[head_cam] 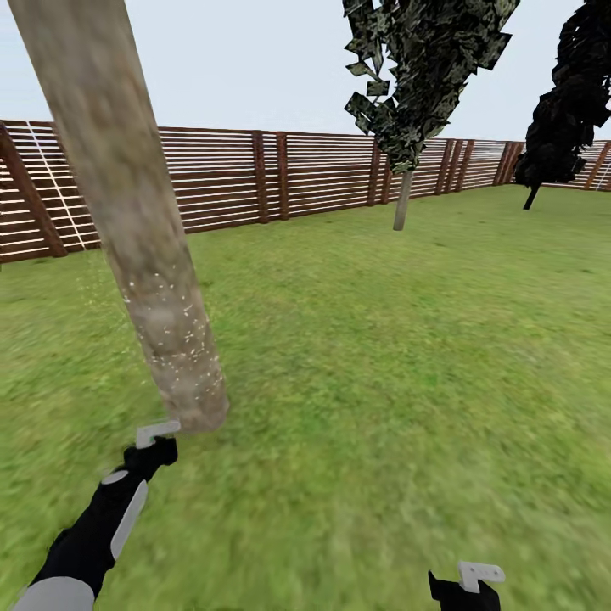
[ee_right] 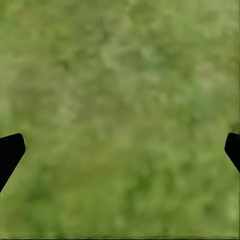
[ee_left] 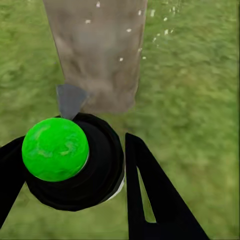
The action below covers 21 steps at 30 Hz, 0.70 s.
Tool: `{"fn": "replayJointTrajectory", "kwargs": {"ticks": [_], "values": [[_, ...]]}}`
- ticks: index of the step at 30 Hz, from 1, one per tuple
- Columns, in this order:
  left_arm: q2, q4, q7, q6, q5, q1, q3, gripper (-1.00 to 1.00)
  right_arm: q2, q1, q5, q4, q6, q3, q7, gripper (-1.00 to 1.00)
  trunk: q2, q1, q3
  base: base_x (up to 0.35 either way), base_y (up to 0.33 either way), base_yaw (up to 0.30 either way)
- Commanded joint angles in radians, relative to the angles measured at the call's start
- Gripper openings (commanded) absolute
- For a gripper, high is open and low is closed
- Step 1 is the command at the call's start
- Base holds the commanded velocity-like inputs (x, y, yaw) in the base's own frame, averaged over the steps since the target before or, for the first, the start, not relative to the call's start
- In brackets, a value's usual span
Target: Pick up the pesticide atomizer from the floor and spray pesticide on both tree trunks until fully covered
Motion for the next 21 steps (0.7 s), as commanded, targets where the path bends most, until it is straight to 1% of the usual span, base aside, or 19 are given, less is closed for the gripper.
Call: {"fn": "replayJointTrajectory", "kwargs": {"ticks": [1,2,3,8,9,10,12,13,14,15,16,17,18,19,20,21], "values": [[-0.004,0.025,0.0,-0.022,-0.004,0.0,-0.005,-1.0,0.0,0.0,0.0,0.0,0.0,0.0,-0.001,1.0,0.0,0.0,0.0,-0.204,0.225,0.0],[-0.006,0.04,-0.001,-0.034,-0.005,0.0,-0.021,-1.0,0.0,0.0,0.0,-0.001,0.0,0.0,-0.001,1.0,0.0,0.0,0.0,-0.209,0.232,0.0],[-0.006,0.047,-0.003,-0.039,-0.003,0.0,-0.028,-1.0,0.0,0.0,0.0,-0.001,0.0,0.0,-0.001,1.0,0.0,0.0,0.0,-0.213,0.235,0.0],[-0.006,0.067,-0.018,-0.044,-0.008,0.0,-0.039,-1.0,0.0,0.0,-0.002,-0.001,-0.001,0.0,-0.002,1.0,0.0,0.0,0.0,-0.227,0.237,0.0],[-0.007,0.067,-0.018,-0.044,-0.008,0.0,-0.047,-1.0,0.0,0.0,-0.002,-0.001,-0.001,0.0,-0.002,1.0,0.0,0.0,0.0,-0.234,0.237,0.0],[-0.006,0.086,-0.06,-0.045,-0.008,0.0,-0.082,-1.0,0.0,0.0,0.0,-0.001,0.0,0.0,0.0,1.0,0.0,0.0,0.0,-0.239,0.235,0.0],[0.0,0.096,-0.133,-0.048,-0.009,0.0,-0.091,-1.0,0.0,0.0,0.0,-0.001,0.0,0.0,-0.001,1.0,0.0,0.0,0.0,-0.243,0.235,0.0],[0.043,0.114,-0.269,-0.105,-0.024,0.013,-0.093,-1.0,0.0,0.0,-0.001,-0.001,0.0,0.0,-0.003,1.0,0.0,0.0,0.0,-0.244,0.223,0.0],[0.066,0.139,-0.355,-0.148,-0.042,0.017,-0.094,-1.0,-0.001,0.0,-0.002,-0.002,0.0,-0.002,-0.004,1.0,0.0,0.0,0.0,-0.232,0.209,0.0],[0.072,0.158,-0.395,-0.17,-0.065,0.017,-0.093,-1.0,-0.002,0.0,-0.003,-0.004,0.0,-0.004,-0.007,1.0,0.0,0.0,0.0,-0.229,0.205,0.0],[0.074,0.177,-0.433,-0.186,-0.103,0.018,-0.095,-1.0,-0.008,0.0,-0.004,-0.01,-0.001,-0.007,-0.009,1.0,0.0,0.0,0.0,-0.228,0.203,0.0],[0.069,0.188,-0.463,-0.192,-0.16,0.018,-0.104,-1.0,-0.017,0.0,-0.004,-0.027,-0.001,-0.009,-0.011,1.0,0.0,0.0,0.0,-0.227,0.202,0.0],[0.066,0.195,-0.48,-0.196,-0.237,0.018,-0.132,-1.0,-0.023,0.0,-0.004,-0.067,0.0,-0.009,-0.009,1.0,0.0,0.0,0.0,-0.226,0.202,0.0],[0.061,0.208,-0.491,-0.2,-0.318,0.018,-0.18,-1.0,-0.025,0.0,-0.003,-0.143,0.005,-0.005,-0.001,1.0,0.0,0.0,0.0,-0.229,0.205,0.0],[0.057,0.219,-0.495,-0.201,-0.346,0.018,-0.201,-1.0,-0.023,0.0,0.004,-0.197,0.007,0.008,0.013,1.0,0.0,0.0,0.0,-0.232,0.209,0.0],[0.051,0.227,-0.497,-0.202,-0.361,0.018,-0.21,-1.0,-0.019,-0.001,0.034,-0.251,0.011,0.066,0.072,1.0,0.0,0.0,0.0,-0.233,0.212,0.0]]}}
